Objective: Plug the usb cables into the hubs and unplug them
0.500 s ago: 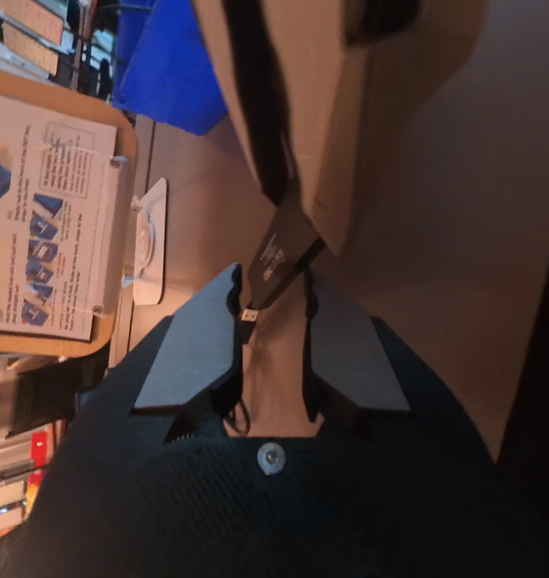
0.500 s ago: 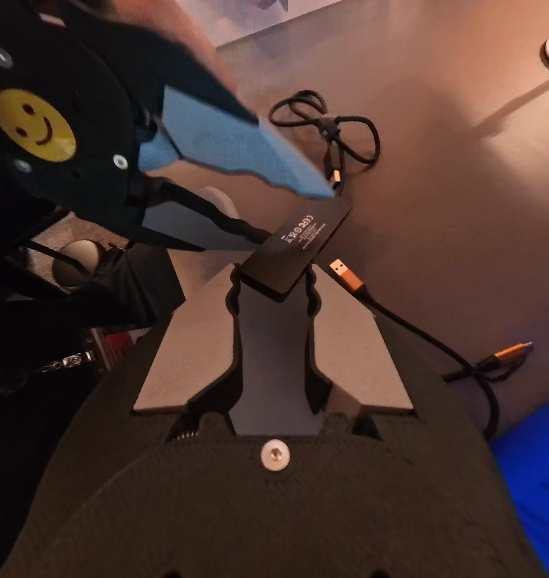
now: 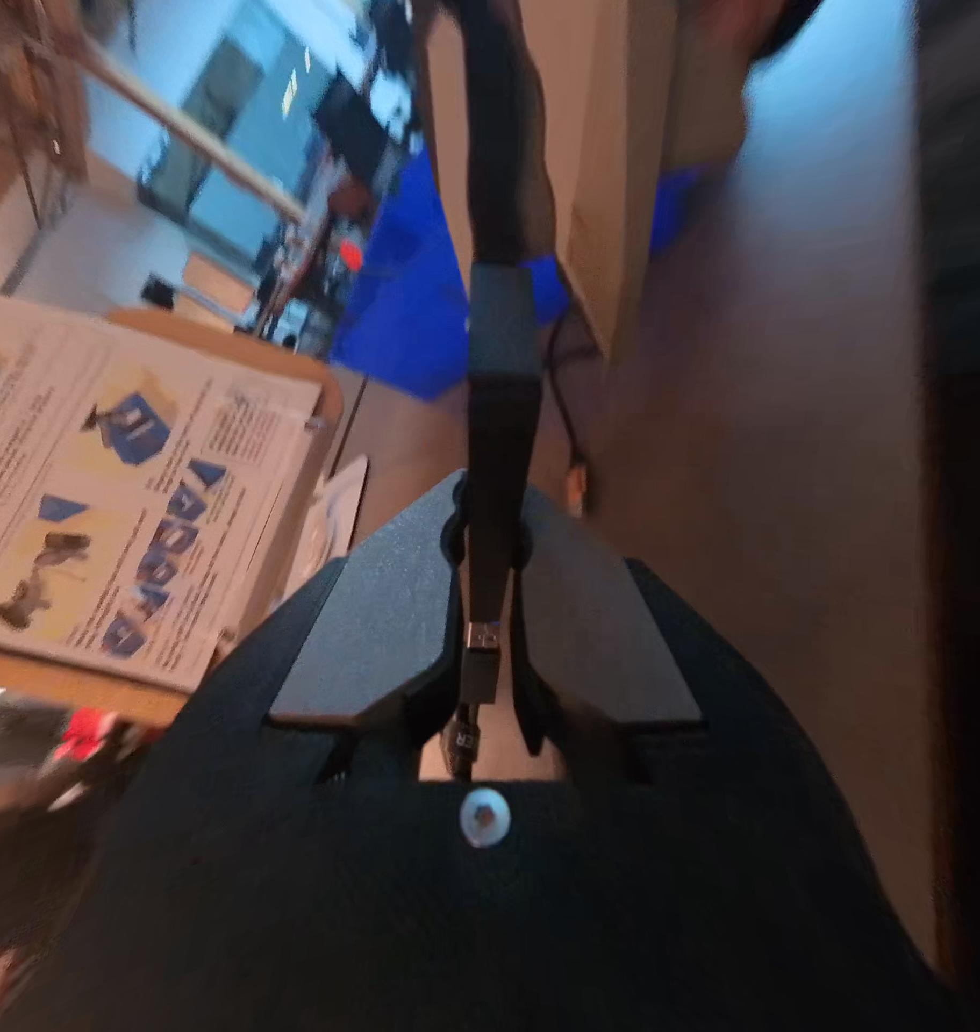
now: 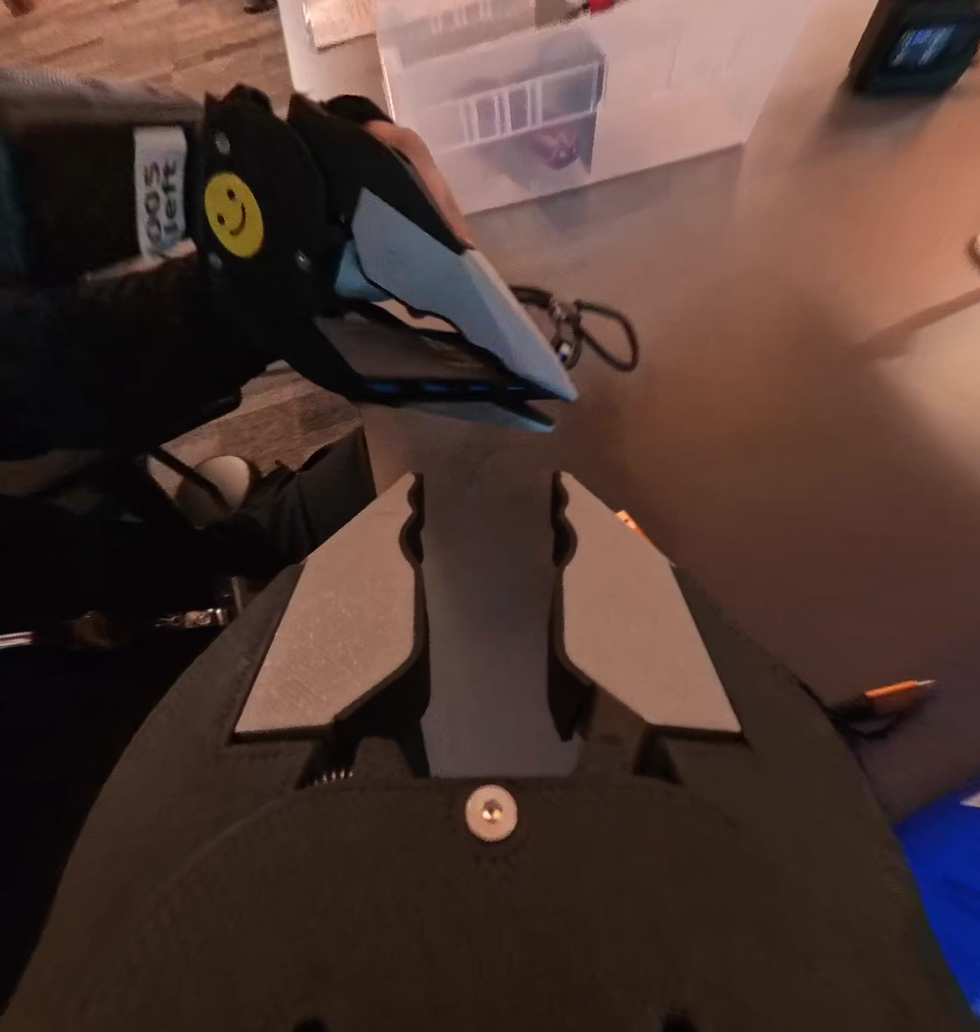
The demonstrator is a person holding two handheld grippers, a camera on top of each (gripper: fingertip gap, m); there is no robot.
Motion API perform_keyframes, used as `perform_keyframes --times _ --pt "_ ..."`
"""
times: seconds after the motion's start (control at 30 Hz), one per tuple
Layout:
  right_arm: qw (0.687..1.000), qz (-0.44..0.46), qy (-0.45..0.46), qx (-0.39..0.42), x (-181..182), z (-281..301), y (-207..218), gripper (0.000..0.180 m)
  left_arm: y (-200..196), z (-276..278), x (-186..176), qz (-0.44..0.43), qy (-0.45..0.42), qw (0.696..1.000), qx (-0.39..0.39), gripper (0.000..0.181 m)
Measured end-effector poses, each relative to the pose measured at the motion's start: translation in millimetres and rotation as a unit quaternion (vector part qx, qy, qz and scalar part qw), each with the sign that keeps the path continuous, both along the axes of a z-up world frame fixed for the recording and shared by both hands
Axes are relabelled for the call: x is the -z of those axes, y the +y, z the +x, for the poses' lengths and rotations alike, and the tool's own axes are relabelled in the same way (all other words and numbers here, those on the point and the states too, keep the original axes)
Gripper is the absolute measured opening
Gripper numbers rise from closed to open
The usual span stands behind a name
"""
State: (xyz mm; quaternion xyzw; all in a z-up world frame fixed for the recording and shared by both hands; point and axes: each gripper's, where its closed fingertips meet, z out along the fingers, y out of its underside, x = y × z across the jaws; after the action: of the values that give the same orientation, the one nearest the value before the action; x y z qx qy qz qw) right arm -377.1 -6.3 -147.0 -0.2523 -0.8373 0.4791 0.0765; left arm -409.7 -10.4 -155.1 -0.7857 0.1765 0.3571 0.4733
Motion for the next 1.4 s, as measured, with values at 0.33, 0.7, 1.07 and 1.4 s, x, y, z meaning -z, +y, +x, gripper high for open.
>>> perform_keyframes --times 0.33,0.7,1.07,1.4 --pt "0.979 0.039 0.196 -0.044 -13 7 -41 0.037 -8 81 -66 0.141 -0.114 0.959 0.220 0.008" --pt "0.957 0.116 0.264 0.026 -16 -12 -23 0.002 -42 51 -61 0.021 -0.061 0.993 0.098 0.010" --pt "0.941 0.148 0.294 0.080 -21 -25 -9 0.005 -38 40 -58 -0.011 -0.011 0.999 0.041 0.008" --pt "0.950 0.132 0.282 0.032 -17 -17 -6 0.030 -56 -5 -39 -0.072 0.049 0.994 -0.069 0.008"
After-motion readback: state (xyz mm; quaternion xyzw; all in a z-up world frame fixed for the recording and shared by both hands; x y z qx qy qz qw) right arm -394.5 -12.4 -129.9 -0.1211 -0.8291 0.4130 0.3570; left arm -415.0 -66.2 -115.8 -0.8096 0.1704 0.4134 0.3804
